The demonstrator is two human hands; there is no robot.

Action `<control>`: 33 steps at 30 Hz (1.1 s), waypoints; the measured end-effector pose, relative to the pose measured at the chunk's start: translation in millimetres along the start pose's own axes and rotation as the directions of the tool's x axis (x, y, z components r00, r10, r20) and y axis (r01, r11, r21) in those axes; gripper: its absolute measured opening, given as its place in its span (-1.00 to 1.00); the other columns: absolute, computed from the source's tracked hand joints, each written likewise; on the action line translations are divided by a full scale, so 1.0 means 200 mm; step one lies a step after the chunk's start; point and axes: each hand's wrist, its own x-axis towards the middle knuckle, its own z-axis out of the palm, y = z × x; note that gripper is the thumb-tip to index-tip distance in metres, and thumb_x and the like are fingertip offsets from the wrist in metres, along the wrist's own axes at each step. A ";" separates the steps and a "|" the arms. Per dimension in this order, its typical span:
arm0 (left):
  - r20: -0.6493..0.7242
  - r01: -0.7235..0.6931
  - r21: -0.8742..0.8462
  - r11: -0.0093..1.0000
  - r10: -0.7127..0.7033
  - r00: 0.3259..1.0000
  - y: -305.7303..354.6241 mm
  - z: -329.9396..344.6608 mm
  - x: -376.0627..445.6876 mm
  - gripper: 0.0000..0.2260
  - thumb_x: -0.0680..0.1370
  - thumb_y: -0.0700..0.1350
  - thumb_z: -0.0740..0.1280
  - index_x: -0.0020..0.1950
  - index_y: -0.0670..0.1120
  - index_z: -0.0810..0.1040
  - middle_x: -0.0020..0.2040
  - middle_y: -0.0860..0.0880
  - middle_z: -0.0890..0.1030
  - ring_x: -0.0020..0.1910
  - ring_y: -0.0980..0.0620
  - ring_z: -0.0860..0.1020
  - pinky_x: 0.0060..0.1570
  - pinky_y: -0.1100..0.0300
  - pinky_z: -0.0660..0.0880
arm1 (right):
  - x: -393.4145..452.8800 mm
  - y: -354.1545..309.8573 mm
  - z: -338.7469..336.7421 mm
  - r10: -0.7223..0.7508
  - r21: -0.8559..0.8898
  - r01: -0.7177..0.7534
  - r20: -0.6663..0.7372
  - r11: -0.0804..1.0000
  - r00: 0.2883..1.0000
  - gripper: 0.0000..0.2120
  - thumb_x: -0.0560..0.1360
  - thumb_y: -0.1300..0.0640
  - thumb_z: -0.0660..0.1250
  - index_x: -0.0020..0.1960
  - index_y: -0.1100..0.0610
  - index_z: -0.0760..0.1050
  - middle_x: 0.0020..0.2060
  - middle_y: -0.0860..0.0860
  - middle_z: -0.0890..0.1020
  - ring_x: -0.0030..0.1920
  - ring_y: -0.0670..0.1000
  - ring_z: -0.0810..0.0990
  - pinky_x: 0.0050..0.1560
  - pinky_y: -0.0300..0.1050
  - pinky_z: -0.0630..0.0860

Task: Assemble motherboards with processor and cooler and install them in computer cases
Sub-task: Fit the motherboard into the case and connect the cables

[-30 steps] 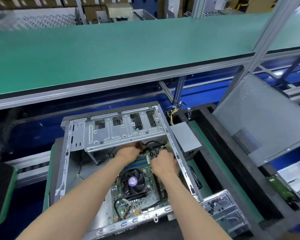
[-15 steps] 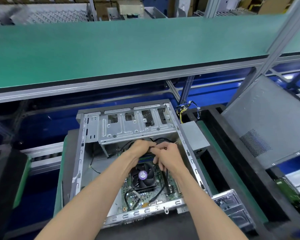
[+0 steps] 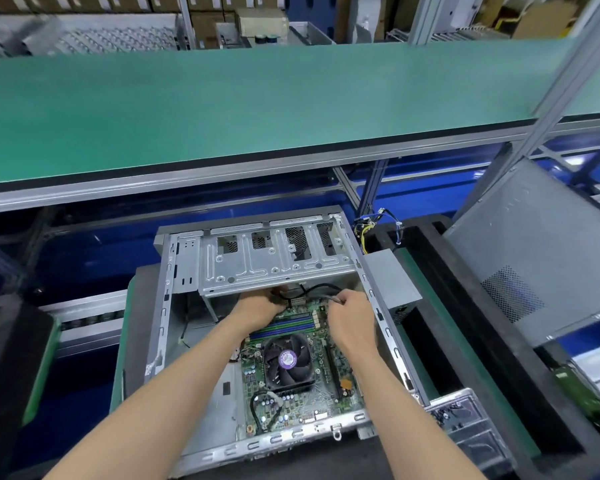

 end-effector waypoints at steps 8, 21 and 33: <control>0.011 -0.048 0.034 0.998 0.048 0.999 0.03 -0.07 0.06 -0.56 0.70 0.03 0.09 0.55 -0.10 0.32 0.56 -0.16 0.30 0.53 -0.16 0.26 0.51 -0.01 0.15 | -0.02 0.01 0.00 -0.077 -0.383 0.073 0.005 0.921 0.997 -0.89 0.43 0.20 0.19 -0.16 0.11 0.50 -0.29 0.02 0.52 -0.37 -0.04 0.43 -0.44 -0.17 0.21; -0.118 -0.423 -0.305 0.853 0.407 0.906 0.11 0.05 -0.16 -0.86 0.58 -0.02 0.31 -0.11 0.06 0.66 -0.24 0.05 0.67 -0.28 0.13 0.54 -0.13 0.16 0.47 | -0.03 -0.01 -0.01 -0.157 -0.320 0.140 -0.028 0.937 0.987 -0.64 0.64 -0.09 0.15 -0.24 0.06 0.47 -0.26 0.06 0.56 -0.28 0.10 0.49 -0.38 -0.06 0.25; -0.153 0.065 -0.858 0.510 -0.374 0.915 -0.01 0.04 -0.11 -0.79 0.57 -0.32 0.19 -0.13 -0.17 0.59 -0.29 -0.07 0.70 -0.29 0.03 0.61 -0.17 0.15 0.53 | -0.02 0.02 -0.01 -0.033 -0.318 0.049 0.057 0.947 0.998 -0.60 0.61 -0.22 0.26 -0.21 0.03 0.61 -0.39 -0.04 0.58 -0.43 -0.02 0.48 -0.46 -0.18 0.25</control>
